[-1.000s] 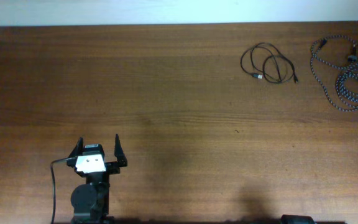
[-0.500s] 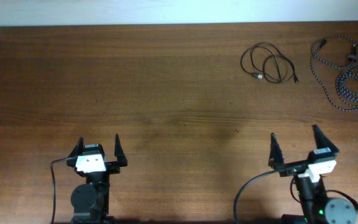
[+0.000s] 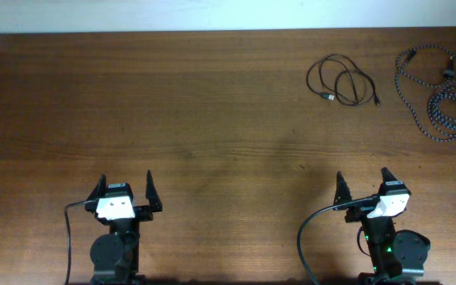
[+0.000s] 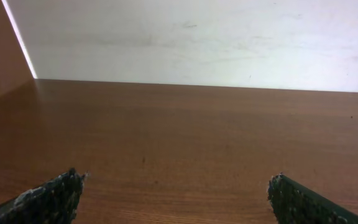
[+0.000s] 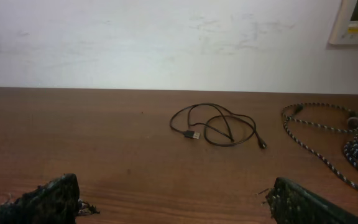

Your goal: Untangle cables

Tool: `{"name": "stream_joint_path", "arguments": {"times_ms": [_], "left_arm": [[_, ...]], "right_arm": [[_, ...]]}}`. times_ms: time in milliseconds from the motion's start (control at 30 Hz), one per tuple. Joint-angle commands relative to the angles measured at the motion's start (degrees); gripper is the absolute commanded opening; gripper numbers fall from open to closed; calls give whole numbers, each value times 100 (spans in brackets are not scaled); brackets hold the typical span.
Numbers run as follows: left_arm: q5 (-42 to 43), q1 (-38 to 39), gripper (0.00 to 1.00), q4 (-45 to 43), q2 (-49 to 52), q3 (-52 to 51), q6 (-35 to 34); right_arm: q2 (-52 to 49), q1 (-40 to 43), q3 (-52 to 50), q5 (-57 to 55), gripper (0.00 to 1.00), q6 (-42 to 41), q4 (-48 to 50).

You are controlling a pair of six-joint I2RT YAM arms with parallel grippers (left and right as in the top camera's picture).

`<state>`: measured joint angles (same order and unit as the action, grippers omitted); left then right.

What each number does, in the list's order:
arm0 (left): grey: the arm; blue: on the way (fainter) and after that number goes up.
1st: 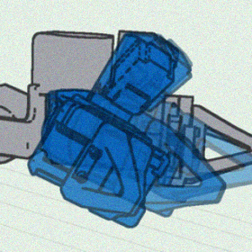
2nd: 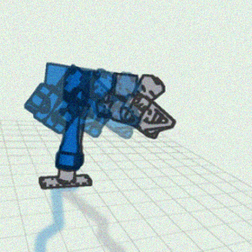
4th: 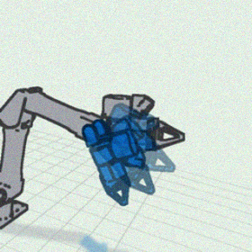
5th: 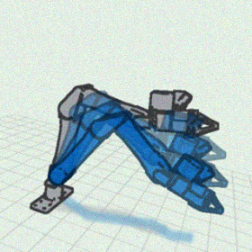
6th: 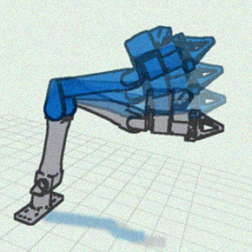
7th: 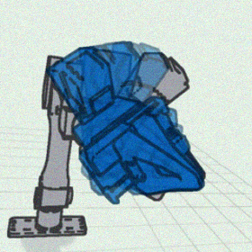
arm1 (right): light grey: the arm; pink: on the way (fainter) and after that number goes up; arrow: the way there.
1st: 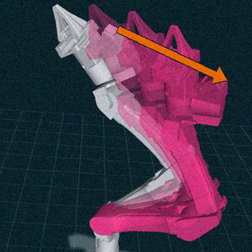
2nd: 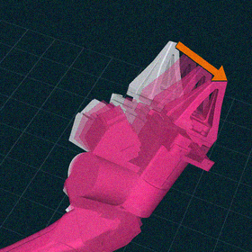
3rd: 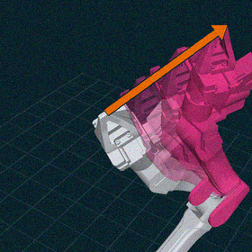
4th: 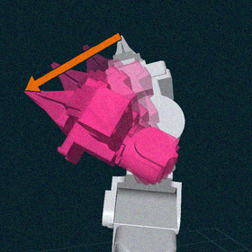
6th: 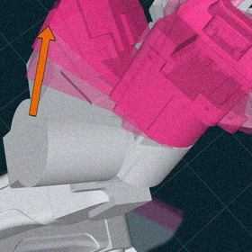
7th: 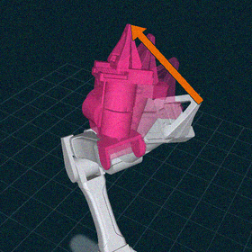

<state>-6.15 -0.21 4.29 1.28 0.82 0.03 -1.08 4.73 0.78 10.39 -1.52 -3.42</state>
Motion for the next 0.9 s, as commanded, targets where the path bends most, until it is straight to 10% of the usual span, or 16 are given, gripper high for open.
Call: {"name": "stream_joint_path", "arguments": {"times_ms": [0,867], "left_arm": [[39,-33,99,-2,-28,-28,90],[39,-33,99,-2,-28,-28,90]], "right_arm": [[-31,22,-46,-52,99,-44,-22],[85,50,-46,-52,99,-44,-20]]}}
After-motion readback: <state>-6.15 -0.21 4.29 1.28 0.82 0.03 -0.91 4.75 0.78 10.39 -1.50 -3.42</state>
